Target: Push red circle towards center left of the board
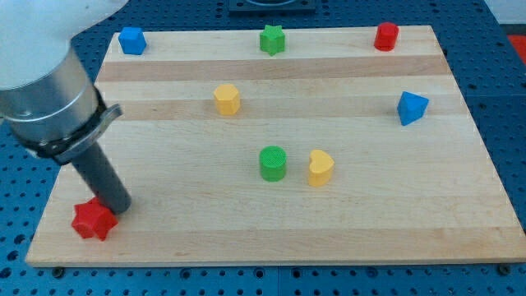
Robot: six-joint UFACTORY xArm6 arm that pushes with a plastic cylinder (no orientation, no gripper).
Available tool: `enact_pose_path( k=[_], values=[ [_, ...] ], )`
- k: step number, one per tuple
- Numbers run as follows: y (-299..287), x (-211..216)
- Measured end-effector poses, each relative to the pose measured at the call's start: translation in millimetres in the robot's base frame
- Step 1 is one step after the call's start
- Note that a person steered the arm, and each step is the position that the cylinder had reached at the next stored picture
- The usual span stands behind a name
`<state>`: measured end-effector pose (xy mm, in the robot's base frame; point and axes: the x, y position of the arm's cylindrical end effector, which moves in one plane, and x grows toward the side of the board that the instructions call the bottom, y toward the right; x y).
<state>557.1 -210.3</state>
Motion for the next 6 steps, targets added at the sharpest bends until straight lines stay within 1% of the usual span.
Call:
enact_pose_path(
  k=[2,3,4,5,6],
  values=[
    [-7,2],
    [3,-1],
    [55,-11],
    [110,-35],
    [128,-74]
  ],
)
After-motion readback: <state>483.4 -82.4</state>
